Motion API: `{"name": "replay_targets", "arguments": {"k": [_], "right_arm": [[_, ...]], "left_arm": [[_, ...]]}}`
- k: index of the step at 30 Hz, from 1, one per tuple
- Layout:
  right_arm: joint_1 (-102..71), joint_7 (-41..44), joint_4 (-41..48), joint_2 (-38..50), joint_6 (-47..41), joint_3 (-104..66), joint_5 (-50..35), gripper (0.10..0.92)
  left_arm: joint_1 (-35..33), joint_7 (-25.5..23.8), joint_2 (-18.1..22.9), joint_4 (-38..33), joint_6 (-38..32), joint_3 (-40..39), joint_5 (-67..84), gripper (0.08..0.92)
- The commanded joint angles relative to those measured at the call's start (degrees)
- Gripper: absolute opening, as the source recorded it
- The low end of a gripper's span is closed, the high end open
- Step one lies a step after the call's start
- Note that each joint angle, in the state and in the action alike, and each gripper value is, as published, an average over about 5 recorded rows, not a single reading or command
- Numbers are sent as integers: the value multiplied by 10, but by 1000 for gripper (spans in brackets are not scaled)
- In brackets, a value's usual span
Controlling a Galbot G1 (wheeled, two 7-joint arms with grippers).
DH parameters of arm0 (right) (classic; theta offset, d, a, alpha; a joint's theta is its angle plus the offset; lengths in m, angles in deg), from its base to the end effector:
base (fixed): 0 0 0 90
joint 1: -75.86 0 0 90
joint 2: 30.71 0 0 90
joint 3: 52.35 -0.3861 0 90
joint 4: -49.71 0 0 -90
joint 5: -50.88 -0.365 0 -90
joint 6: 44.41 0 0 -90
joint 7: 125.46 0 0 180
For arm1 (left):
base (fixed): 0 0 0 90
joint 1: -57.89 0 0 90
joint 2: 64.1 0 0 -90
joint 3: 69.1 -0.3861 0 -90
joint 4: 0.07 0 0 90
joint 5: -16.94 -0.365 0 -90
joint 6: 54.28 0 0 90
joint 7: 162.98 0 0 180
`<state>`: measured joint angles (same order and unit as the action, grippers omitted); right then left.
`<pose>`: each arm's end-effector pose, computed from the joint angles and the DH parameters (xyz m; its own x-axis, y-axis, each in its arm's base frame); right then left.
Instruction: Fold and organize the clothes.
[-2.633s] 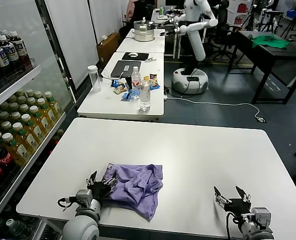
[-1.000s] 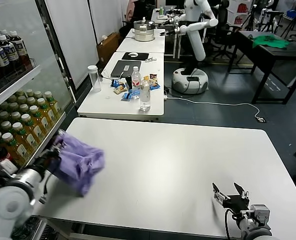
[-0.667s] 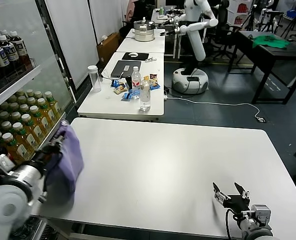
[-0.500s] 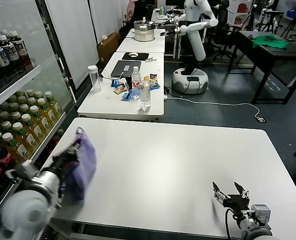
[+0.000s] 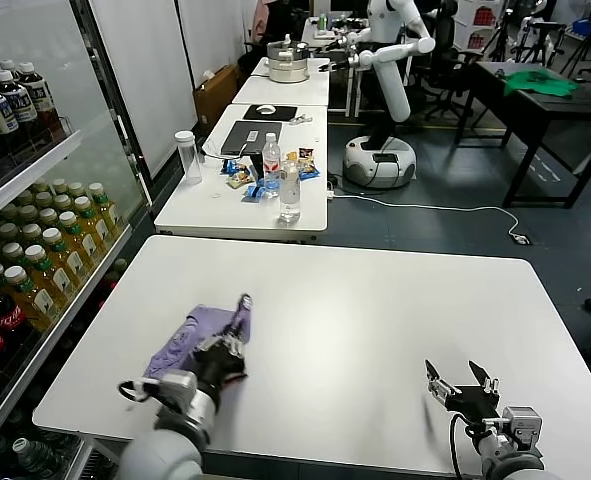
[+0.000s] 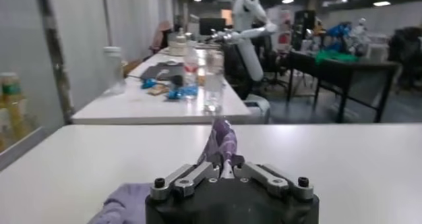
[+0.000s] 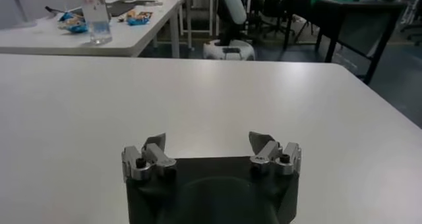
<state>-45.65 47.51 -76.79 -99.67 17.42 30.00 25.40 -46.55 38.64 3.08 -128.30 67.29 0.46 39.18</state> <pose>0.1728 -0.0971 -0.2745 -0.9187 -0.0113 0.3948 -0.0070 0.9999 0.0124 0.2137 -0.0301 -0.2476 -0.9359 0.1927 0.2948 0.2026 0.9793 0.0032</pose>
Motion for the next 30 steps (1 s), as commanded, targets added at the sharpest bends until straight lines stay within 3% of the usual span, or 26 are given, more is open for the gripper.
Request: {"name": "replay_targets", "arguments": {"k": [1, 11, 20, 23, 30], "right_arm": [[6, 3, -13, 0, 0, 7, 2, 823], [53, 1, -20, -17, 0, 132, 14, 823], [199, -46, 101, -95, -1, 338, 19, 823], [228, -69, 152, -135, 1, 373, -1, 823], [245, -100, 215, -197, 7, 403, -41, 823]], "left_arm": [[-56, -18, 48, -23, -51, -106, -131, 253], [-148, -31, 54, -88, -87, -18, -103, 538], [-177, -5, 43, -71, -109, 118, -85, 778], [-187, -3, 49, -73, -112, 141, -82, 817], [-208, 0, 65, -72, -119, 161, -85, 823]]}}
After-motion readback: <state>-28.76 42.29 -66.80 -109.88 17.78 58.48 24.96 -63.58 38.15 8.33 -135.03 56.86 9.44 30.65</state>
